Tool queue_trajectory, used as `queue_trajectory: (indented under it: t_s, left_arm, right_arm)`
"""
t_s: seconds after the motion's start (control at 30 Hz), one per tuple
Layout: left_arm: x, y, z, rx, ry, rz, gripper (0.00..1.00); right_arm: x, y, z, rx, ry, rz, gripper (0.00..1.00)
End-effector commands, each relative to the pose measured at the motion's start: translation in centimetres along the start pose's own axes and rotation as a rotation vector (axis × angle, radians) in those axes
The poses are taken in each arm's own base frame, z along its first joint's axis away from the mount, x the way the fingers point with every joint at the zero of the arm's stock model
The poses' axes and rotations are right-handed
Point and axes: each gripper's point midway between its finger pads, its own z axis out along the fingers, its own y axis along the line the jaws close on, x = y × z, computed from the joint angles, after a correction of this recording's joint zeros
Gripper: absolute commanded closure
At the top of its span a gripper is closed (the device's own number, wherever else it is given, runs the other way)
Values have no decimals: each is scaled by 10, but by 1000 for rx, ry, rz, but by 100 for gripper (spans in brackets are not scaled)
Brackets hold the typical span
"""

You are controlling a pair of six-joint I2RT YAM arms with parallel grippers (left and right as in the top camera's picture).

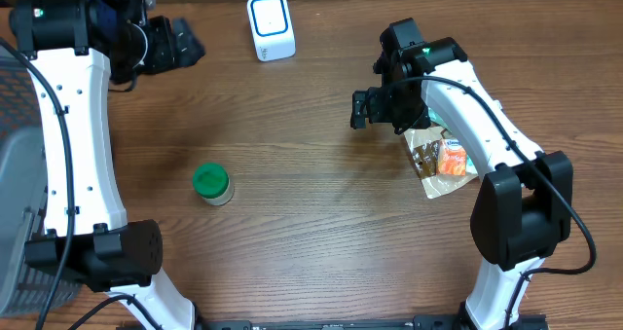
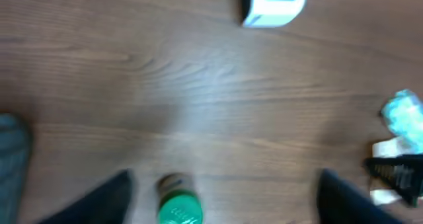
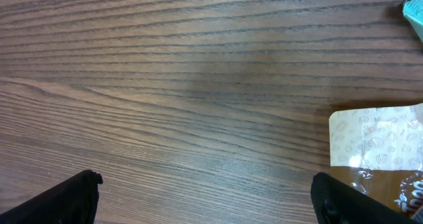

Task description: Scan the item barcode

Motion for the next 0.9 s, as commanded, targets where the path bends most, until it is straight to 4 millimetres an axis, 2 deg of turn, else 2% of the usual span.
queue_trajectory:
  t_s: [0.0,0.07,0.13,0.47,0.7,0.77,0.87]
  left_arm:
    - [2,35,-16,-212,-34,-55,45]
    - [8,59,-21,-353,-31,-132,47]
    - [14,70,-22,-419,-19,-175,51]
    - [36,100,9,-472,82,-267,53]
    - [47,132,13,-505,123,-342,58]
    - [49,136,17,-493,134,-358,65]
    - [56,131,29,-448,174,-346,74]
  right_arm:
    - [-6,3,-4,-11,-19,-6,0]
    - [-6,4,-4,-11,-20,-6,0]
    - [-7,4,-4,-11,-23,-6,0]
    - [-6,4,-4,-11,-20,-6,0]
    - [-7,4,-4,-11,-22,-7,0]
    - [-7,4,-4,-11,-23,-7,0]
    - [-8,4,-4,-13,-29,-8,0]
